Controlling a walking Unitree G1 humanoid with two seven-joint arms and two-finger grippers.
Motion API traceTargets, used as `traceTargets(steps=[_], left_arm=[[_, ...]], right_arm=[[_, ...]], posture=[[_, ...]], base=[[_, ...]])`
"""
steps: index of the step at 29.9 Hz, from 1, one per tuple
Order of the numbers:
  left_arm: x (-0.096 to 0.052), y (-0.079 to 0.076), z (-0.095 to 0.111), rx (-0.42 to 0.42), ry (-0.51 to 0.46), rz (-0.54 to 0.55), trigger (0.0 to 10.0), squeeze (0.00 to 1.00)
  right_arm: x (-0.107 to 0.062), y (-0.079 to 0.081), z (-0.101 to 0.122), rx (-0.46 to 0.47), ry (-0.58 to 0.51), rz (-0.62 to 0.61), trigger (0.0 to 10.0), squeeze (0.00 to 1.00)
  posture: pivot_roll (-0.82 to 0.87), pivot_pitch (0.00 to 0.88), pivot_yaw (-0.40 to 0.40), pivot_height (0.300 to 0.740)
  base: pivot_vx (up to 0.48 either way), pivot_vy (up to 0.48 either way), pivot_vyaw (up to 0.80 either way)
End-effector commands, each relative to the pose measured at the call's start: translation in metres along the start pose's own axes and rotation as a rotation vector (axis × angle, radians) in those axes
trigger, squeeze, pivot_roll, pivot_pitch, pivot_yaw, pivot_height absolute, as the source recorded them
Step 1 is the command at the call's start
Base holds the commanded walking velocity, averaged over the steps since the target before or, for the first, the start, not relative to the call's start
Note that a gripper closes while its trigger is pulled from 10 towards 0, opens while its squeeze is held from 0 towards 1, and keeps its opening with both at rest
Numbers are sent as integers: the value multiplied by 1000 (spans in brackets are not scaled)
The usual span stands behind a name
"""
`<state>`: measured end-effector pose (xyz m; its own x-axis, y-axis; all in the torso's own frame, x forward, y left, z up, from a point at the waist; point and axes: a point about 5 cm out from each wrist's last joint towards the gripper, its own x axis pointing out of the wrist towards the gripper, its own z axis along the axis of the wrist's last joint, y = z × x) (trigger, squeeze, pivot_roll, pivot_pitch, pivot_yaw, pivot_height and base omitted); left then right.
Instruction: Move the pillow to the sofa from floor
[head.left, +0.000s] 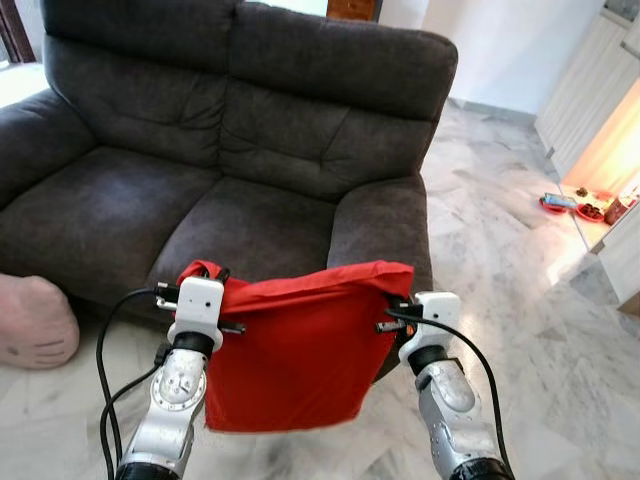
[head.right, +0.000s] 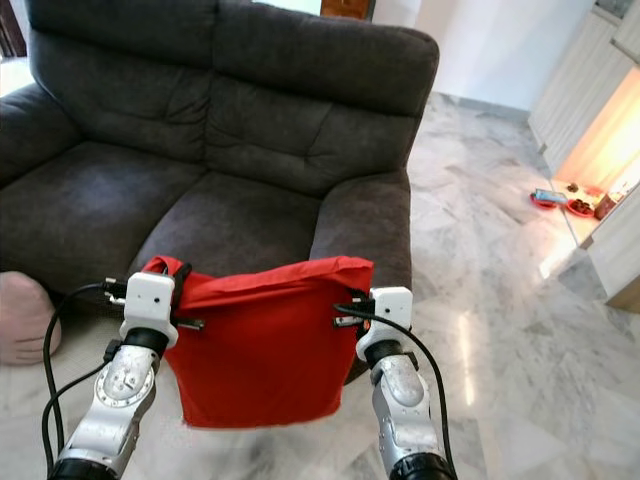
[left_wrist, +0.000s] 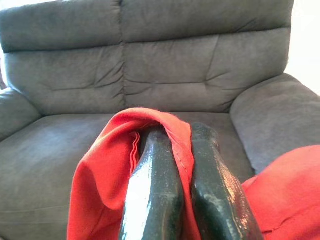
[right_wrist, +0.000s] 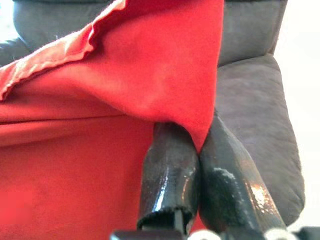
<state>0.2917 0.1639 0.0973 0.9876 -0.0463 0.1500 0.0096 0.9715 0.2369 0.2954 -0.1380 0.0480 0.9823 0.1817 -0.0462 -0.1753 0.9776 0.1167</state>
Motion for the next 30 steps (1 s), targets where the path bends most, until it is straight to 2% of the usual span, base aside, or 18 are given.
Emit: traceTargets(steps=[1, 11, 13, 16, 30], left_arm=[[3, 22, 9, 21, -45, 84, 10000, 0], [3, 22, 9, 22, -45, 83, 10000, 0], [3, 22, 9, 21, -45, 85, 10000, 0], [3, 21, 9, 24, -49, 77, 10000, 0], [2, 21, 10, 21, -45, 78, 10000, 0]], right_arm=[[2, -25, 20, 20, -98, -133, 10000, 0], [5, -22, 20, 37, -84, -128, 10000, 0], [5, -23, 19, 44, -80, -132, 10000, 0], [4, -24, 20, 44, -90, -137, 10000, 0], [4, -25, 20, 35, -86, -138, 10000, 0]], posture=[[145, 0, -143, 740], [146, 0, -143, 740], [145, 0, -142, 740], [145, 0, -143, 740], [147, 0, -142, 740]], base=[[0, 371, 0], [0, 372, 0], [0, 341, -778], [0, 0, -769], [0, 0, 0]])
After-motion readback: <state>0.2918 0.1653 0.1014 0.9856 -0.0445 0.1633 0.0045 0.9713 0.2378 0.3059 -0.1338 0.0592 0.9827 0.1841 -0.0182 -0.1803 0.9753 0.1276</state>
